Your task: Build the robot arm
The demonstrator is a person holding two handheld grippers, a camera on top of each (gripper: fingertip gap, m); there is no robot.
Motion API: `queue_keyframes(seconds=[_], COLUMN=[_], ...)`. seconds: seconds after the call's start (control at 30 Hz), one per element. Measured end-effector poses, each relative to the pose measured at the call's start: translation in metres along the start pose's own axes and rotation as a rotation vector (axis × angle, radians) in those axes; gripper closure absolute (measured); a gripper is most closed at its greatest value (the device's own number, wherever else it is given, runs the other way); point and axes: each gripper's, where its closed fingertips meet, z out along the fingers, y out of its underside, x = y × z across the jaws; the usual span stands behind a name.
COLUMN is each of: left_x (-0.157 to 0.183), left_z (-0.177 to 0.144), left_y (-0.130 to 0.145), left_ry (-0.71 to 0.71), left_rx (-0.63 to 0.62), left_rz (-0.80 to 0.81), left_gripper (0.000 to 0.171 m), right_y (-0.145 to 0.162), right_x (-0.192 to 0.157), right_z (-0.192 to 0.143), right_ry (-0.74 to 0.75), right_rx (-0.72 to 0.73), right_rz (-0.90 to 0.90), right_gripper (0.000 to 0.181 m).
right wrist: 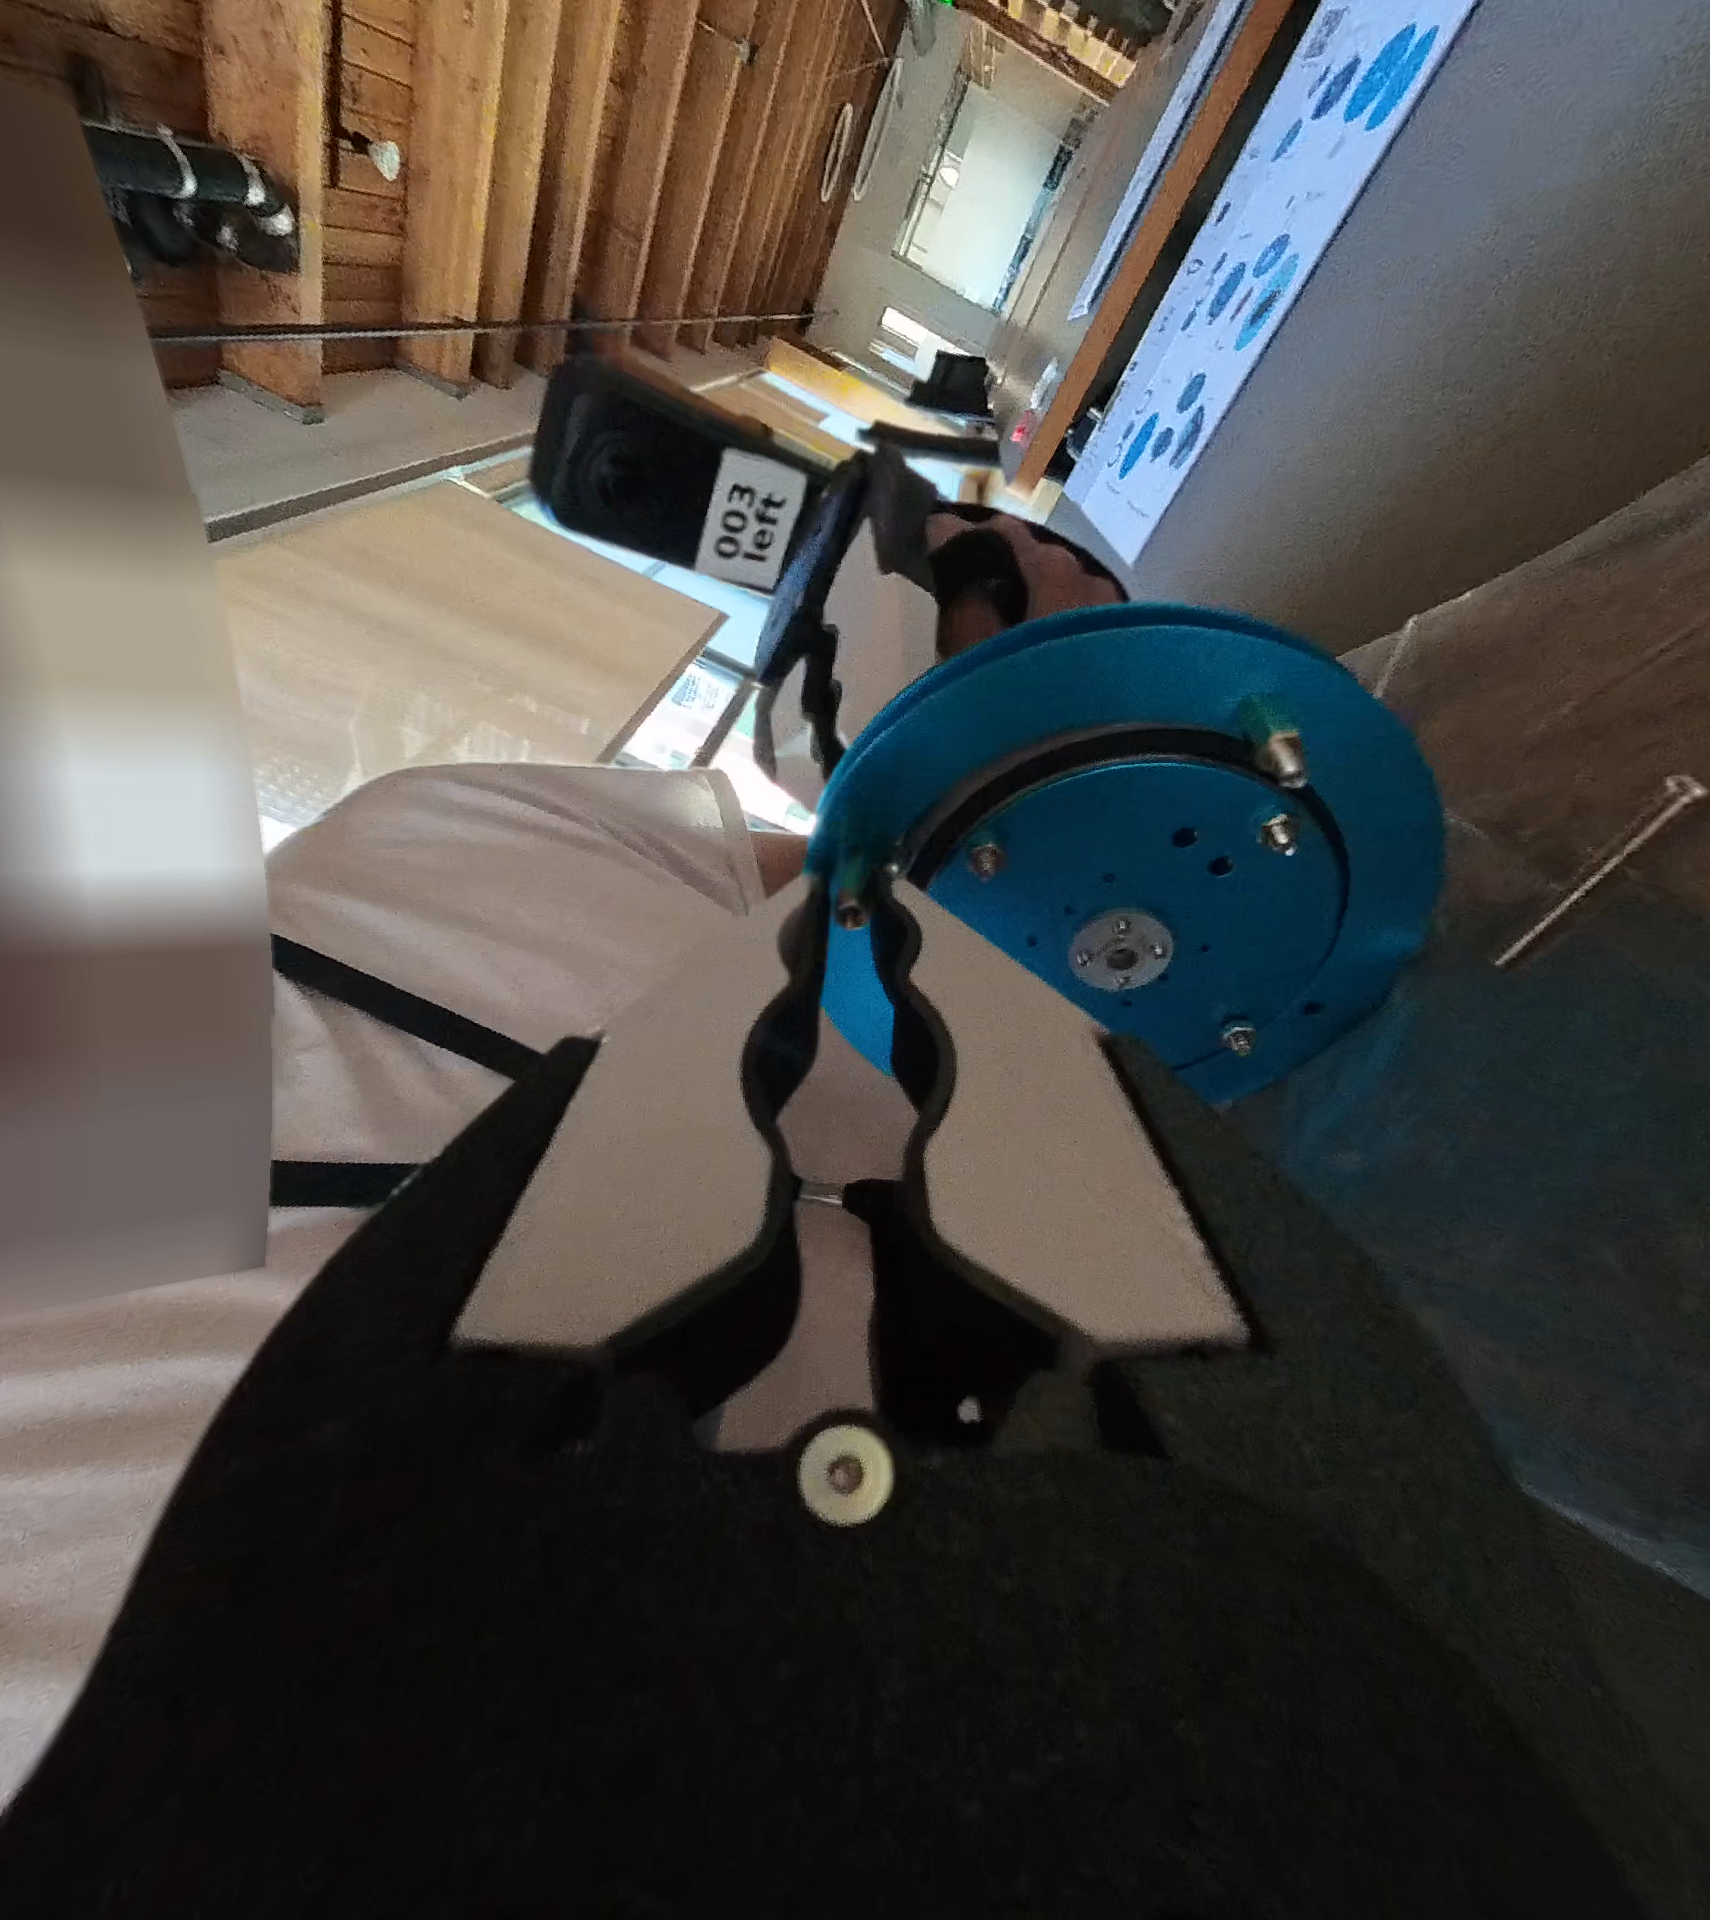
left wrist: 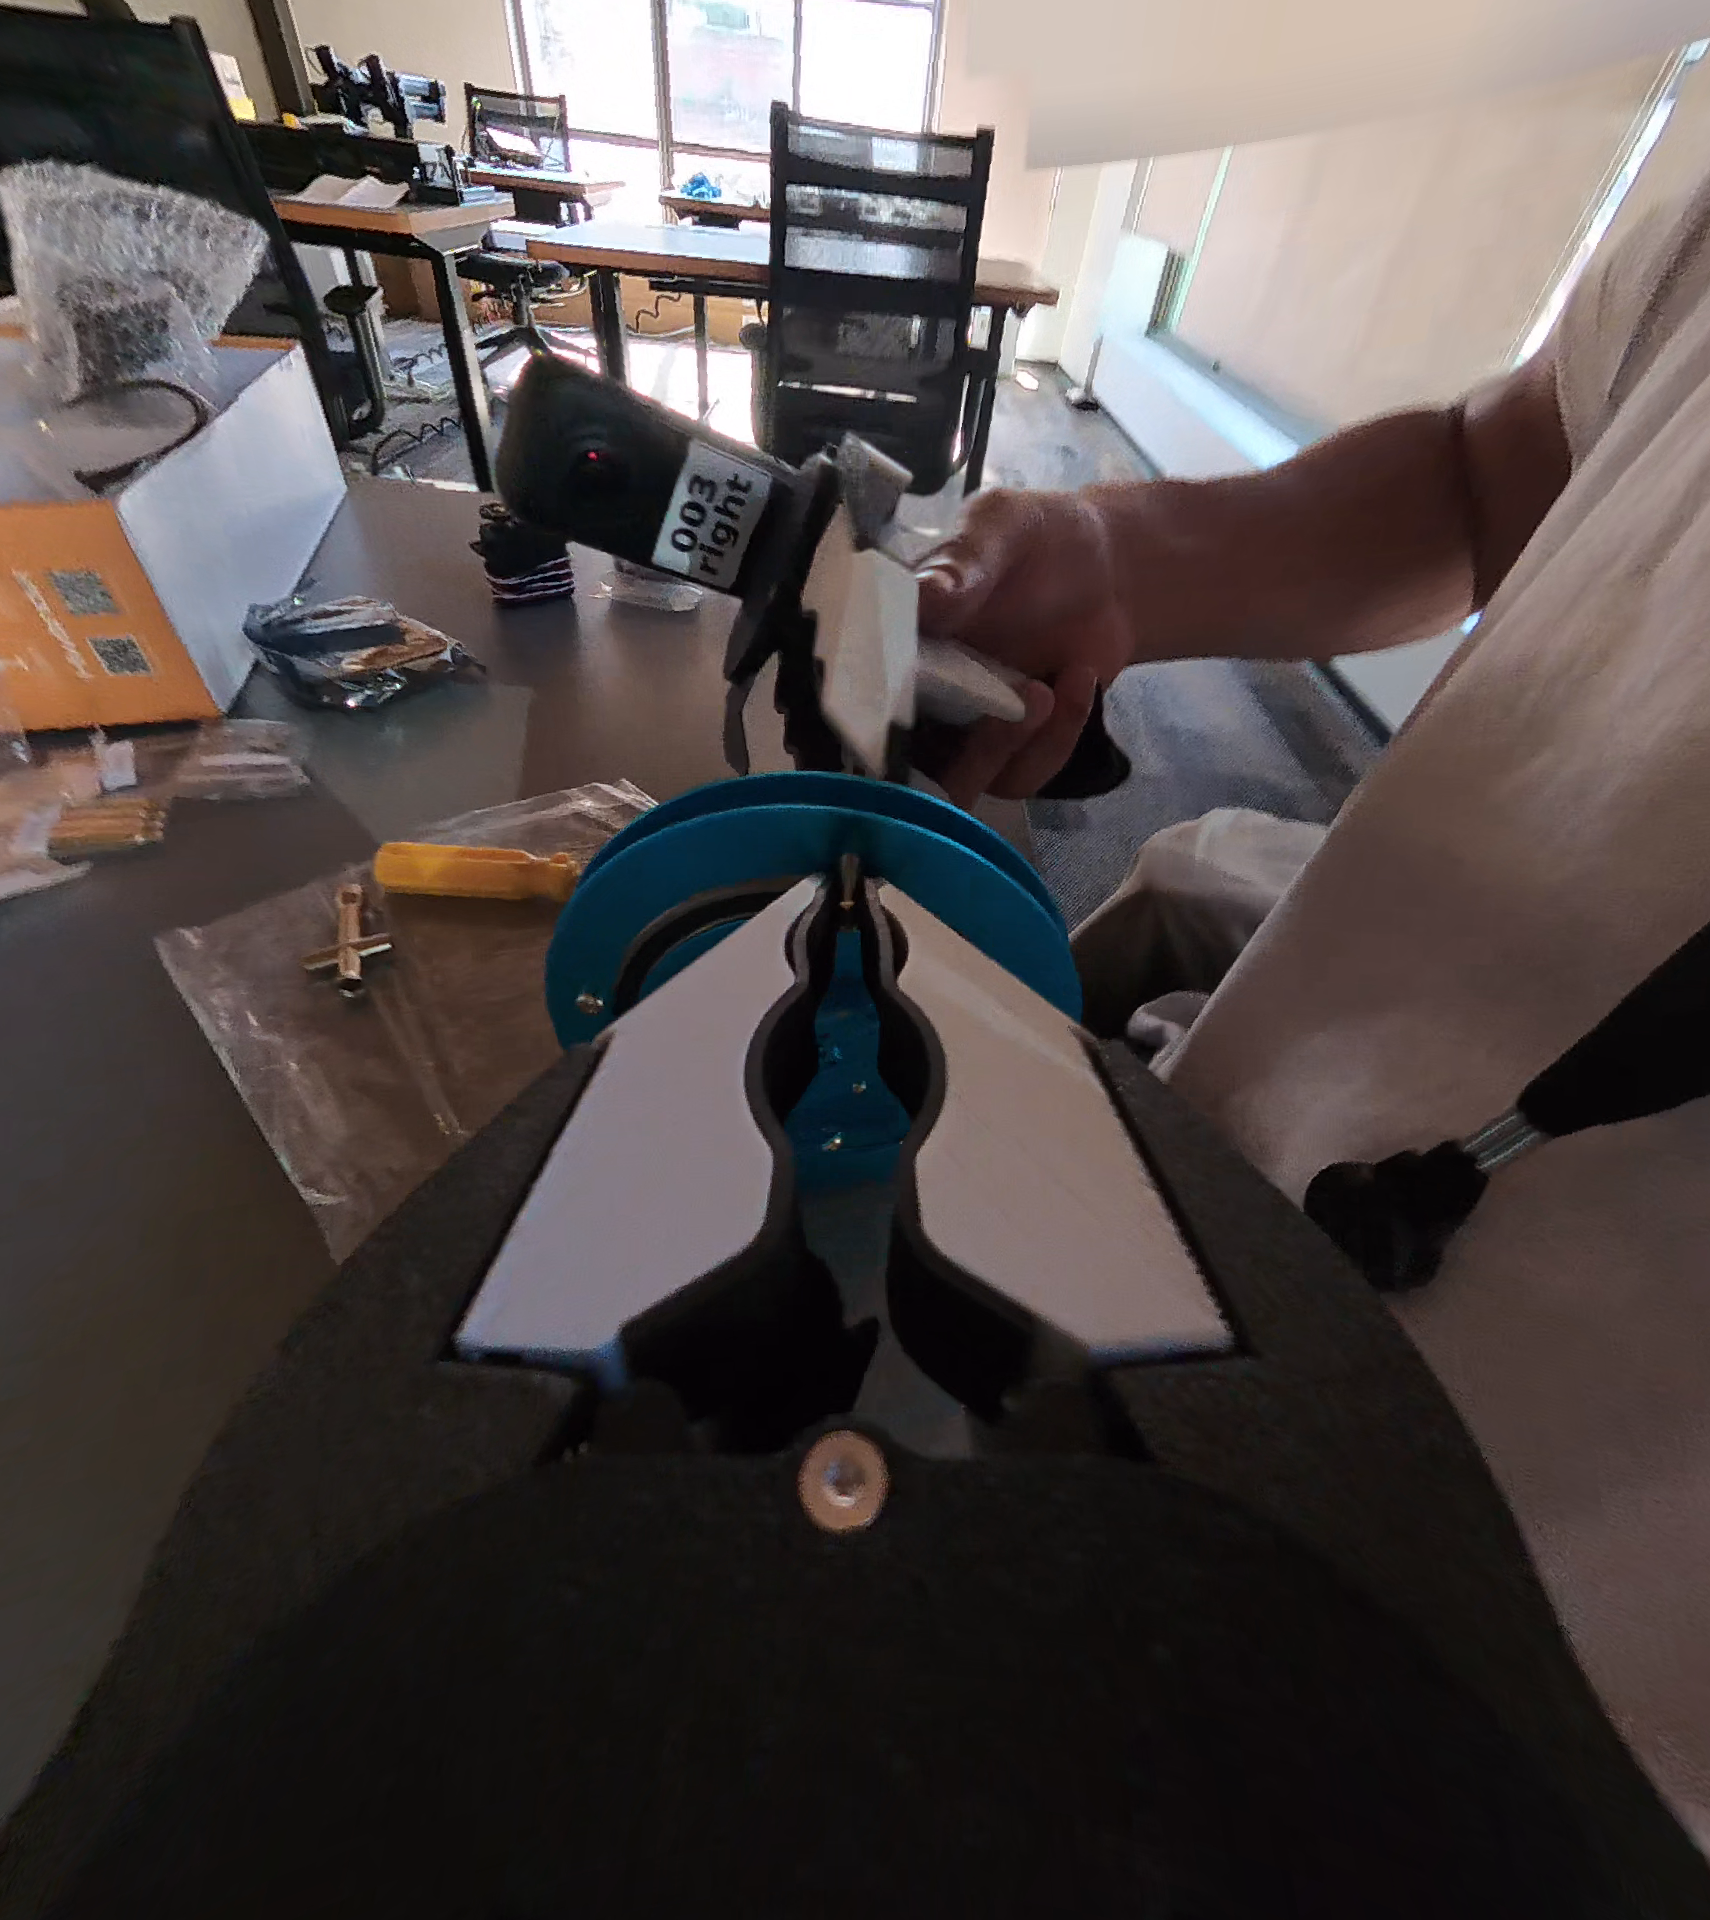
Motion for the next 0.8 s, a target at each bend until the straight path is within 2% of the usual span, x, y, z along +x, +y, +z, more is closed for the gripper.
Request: queue_keyframes(seconds=[0.1, 0.13, 0.17, 0.23, 0.33, 0.37, 0.4, 0.47, 0.5, 0.53, 0.57, 0.63, 0.7, 0.73, 0.8], left_x=[0.002, 0.002, 0.001, 0.001, 0.008, 0.007, 0.007, 0.005, 0.005, 0.003, 0.0, -0.005, -0.007, -0.007, -0.006], left_z=[0.001, 0.001, 0.002, 0.002, 0.006, 0.006, 0.006, 0.005, 0.004, 0.003, 0.002, 0.0, -0.003, -0.004, -0.005], left_y=[0.001, 0.001, 0.002, 0.002, 0.0, -0.001, -0.002, -0.001, -0.001, -0.002, -0.003, -0.002, -0.002, -0.002, -0.002], left_ry=[-0.044, -0.048, -0.041, 0.002, 0.11, 0.124, 0.137, 0.118, 0.103, 0.085, 0.061, 0.014, -0.003, -0.005, 0.0], left_rx=[-0.033, -0.039, -0.045, -0.033, 0.016, 0.035, 0.042, 0.043, 0.039, 0.037, 0.034, 0.024, 0.016, 0.016, 0.01], left_rz=[0.113, 0.106, 0.059, -0.105, -0.432, -0.523, -0.584, -0.585, -0.561, -0.532, -0.496, -0.418, -0.361, -0.344, -0.32], left_gripper=[0.169, 0.169, 0.17, 0.17, 0.17, 0.17, 0.17, 0.17, 0.17, 0.17, 0.169, 0.169, 0.169, 0.169, 0.169], right_y=[0.0, 0.0, -0.001, 0.002, 0.005, 0.0, -0.004, -0.009, -0.01, -0.01, -0.011, -0.011, -0.009, -0.01, -0.011], right_x=[0.002, 0.003, 0.005, 0.006, 0.006, 0.008, 0.009, 0.009, 0.009, 0.01, 0.012, 0.016, 0.011, -0.002, -0.003], right_z=[-0.002, -0.002, -0.003, -0.003, -0.007, -0.009, -0.009, -0.008, -0.008, -0.007, -0.008, -0.01, -0.009, -0.008, -0.009], right_ry=[0.017, 0.043, 0.107, 0.279, 0.545, 0.648, 0.722, 0.784, 0.781, 0.751, 0.709, 0.56, 0.314, 0.151, 0.046], right_rx=[-0.003, -0.005, -0.011, -0.112, -0.34, -0.417, -0.491, -0.566, -0.55, -0.497, -0.437, -0.323, -0.239, -0.196, -0.184], right_rz=[-0.024, -0.096, -0.246, -0.699, -1.585, -1.826, -1.993, -2.15, -2.135, -1.997, -1.767, -1.25, -0.716, -0.504, -0.29], right_gripper=[0.177, 0.178, 0.178, 0.178, 0.177, 0.177, 0.177, 0.176, 0.176, 0.176, 0.176, 0.16, 0.15, 0.147, 0.152])
